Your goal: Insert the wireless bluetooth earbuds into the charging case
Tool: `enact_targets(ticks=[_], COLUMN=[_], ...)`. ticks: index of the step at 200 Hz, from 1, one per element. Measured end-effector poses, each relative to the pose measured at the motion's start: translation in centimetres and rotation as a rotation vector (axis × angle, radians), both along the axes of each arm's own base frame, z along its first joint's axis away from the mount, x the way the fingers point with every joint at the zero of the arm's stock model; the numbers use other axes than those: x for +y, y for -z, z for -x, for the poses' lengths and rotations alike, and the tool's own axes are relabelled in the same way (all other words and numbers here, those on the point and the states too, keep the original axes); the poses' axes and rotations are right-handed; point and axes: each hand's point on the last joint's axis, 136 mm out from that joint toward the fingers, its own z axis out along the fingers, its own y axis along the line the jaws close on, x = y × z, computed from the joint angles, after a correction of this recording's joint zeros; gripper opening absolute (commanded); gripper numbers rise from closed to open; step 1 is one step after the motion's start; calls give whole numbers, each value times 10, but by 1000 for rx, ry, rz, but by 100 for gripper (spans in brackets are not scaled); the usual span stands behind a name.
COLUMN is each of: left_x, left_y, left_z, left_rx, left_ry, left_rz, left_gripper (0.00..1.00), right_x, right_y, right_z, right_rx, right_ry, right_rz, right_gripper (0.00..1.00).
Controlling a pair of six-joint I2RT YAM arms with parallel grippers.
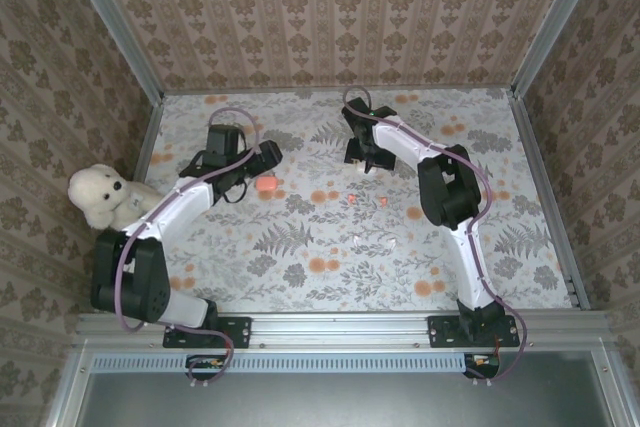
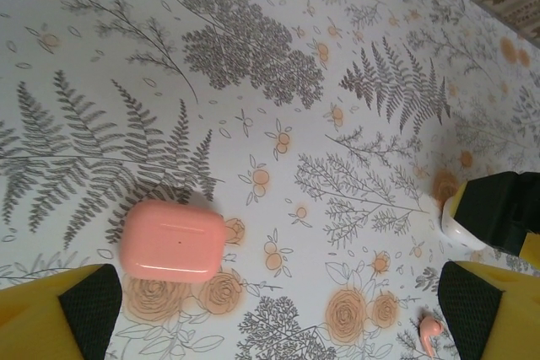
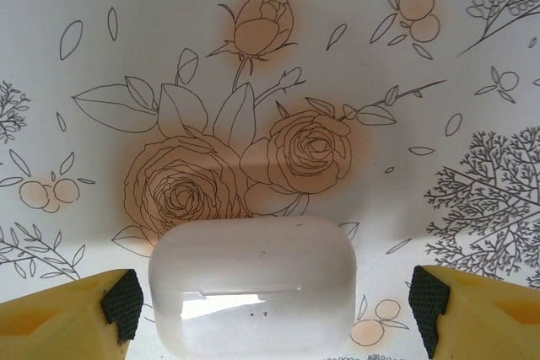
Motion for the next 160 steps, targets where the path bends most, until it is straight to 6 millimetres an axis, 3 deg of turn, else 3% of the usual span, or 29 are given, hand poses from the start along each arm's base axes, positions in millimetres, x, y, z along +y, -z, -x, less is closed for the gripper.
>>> enact_targets(ticks=[64,109,160], left_x=[-14,-21,-26], left_y=[6,4,10], left_z=[0,-3,-1], left_rx=[19,15,29], left_ry=[24,34,45], left_rz=[6,10,5], left_gripper=[100,100,100], right_x=[3,3,3], right_y=[8,13,14], right_z=[3,3,1], right_rx=[25,34,32], right_ry=[-23,-26,-24], right_rz=[-11,-7,-11], right_gripper=[82,73,78])
